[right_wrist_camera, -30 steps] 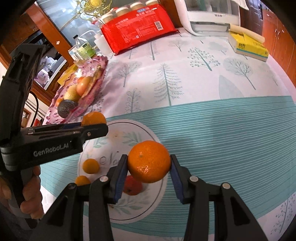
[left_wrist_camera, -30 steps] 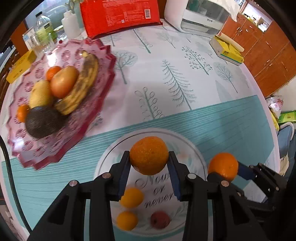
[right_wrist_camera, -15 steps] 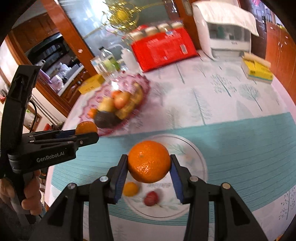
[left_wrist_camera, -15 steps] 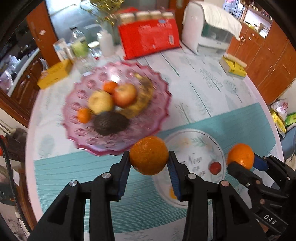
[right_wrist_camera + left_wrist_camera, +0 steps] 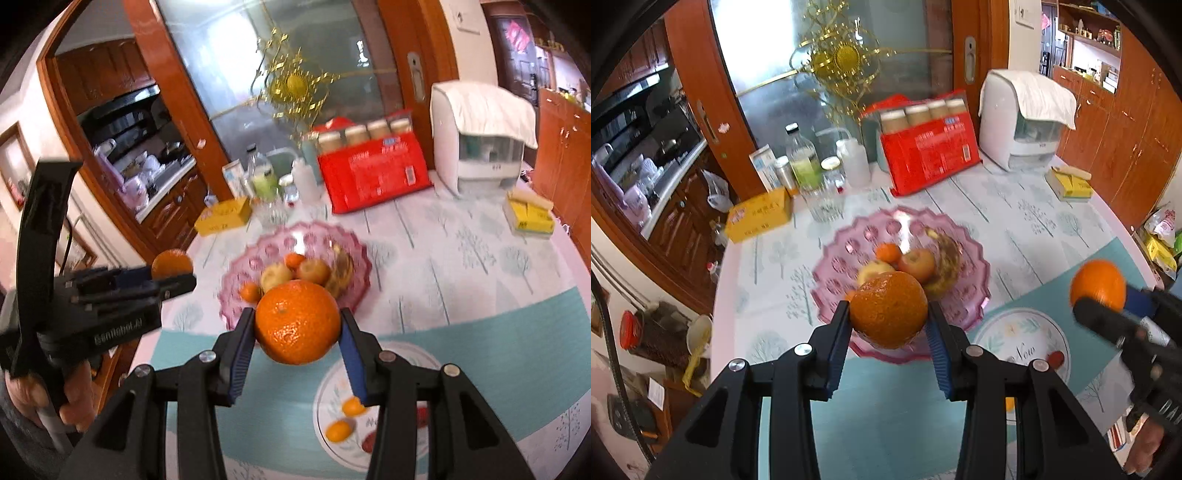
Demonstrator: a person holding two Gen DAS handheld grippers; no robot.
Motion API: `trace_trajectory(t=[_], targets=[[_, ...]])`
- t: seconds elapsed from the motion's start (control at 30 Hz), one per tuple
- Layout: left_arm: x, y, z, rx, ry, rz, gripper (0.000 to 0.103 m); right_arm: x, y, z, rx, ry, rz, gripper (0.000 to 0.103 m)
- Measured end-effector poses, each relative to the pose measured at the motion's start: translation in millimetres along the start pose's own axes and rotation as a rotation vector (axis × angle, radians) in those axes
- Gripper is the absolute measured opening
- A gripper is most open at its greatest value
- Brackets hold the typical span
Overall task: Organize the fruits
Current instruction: 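Carry both oranges into the pink bowl and open both tools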
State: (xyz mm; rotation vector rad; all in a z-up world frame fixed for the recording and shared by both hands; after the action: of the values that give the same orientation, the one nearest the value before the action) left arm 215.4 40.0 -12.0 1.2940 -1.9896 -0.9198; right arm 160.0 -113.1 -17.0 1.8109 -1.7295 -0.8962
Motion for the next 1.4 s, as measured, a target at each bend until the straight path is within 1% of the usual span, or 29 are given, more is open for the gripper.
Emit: trace_trajectory(t=[0.13, 0.27, 0.43, 0.57, 0.8, 0.97, 1.13, 1.33, 1.4], targets=[[-13.0, 3.6, -15.6, 0.024, -0.005, -0.004, 0.039, -6.2, 1.1, -31.8, 0.037, -0.042, 0.026, 0.045], [-24.3, -7.4, -26.3, 0.024, -0.004, -0.002, 0.039, -14.0, -8.2, -54.4, 0.053, -0.077, 0.042, 0.045], [-35.6, -46.3, -28.7, -0.027, 0.015, 0.024, 0.039, -22.5, -37.5, -60.6, 0.027, -0.09, 0.072, 0.045], [-44.1, -83.5, -23.6, -0.081, 0.033, 0.04, 0.039, -28.7, -69.8, -52.0, -0.025, -0.085, 0.1, 0.045], [-61.0, -150.7, -3.9, -0.19, 0.06, 0.061, 0.039, -29.5, -123.3, -27.8, -0.127, -0.075, 0.14, 0.045], [-71.4, -183.7, 7.2, -0.237, 0.084, 0.074, 0.039, -28.4, -156.9, -12.4, -0.196, -0.079, 0.157, 0.045], [-80.1, -205.7, 15.4, -0.271, 0.11, 0.086, 0.039, -32.8, -181.8, -0.8, -0.25, -0.066, 0.172, 0.045], [-82.2, -218.7, 20.2, -0.286, 0.12, 0.102, 0.039, -37.7, -200.8, 11.0, -0.293, -0.031, 0.196, 0.046], [-83.2, -220.1, 20.6, -0.286, 0.123, 0.1, 0.047, -36.7, -204.6, 15.2, -0.307, -0.03, 0.203, 0.046]])
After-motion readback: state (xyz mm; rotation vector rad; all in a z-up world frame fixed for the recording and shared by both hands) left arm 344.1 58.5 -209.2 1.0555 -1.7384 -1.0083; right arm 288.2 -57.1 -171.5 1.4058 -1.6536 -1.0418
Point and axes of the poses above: each gripper's, at about its wrist camera, not at the fingertips, and y roughly against the way its jaws point, x to its right, z to its underside, the point moved 8 cm from there along -y, roughly the way its jaws point, and after that the axes turned 13 degrees about z, right-handed, at the moved point
